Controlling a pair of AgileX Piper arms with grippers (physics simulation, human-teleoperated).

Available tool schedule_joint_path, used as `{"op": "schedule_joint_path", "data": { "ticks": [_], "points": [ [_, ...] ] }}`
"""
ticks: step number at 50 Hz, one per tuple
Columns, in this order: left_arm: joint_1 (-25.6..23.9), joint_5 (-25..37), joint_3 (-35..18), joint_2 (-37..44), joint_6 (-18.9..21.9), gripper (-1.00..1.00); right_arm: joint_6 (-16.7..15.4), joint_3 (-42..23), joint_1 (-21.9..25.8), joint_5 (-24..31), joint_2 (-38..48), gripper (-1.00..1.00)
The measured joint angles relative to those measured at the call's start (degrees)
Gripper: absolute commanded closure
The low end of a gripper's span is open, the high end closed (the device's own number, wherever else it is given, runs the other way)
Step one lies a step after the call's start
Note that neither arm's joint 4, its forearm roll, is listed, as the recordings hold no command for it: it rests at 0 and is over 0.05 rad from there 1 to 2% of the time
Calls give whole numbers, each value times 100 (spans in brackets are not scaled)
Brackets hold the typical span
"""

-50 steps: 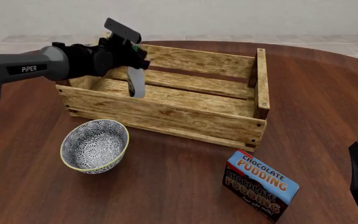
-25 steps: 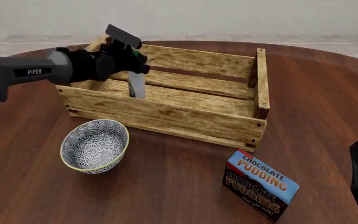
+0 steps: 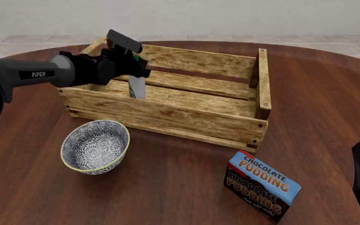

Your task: Pick up the salad dressing and put it in the tray.

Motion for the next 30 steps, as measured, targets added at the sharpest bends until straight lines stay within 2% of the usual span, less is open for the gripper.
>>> {"op": "schedule_joint_path", "data": {
  "ticks": [30],
  "points": [
    [68,-98,22,205,-28,100,11,-5,-20,0,0,-100]
  ]
}}
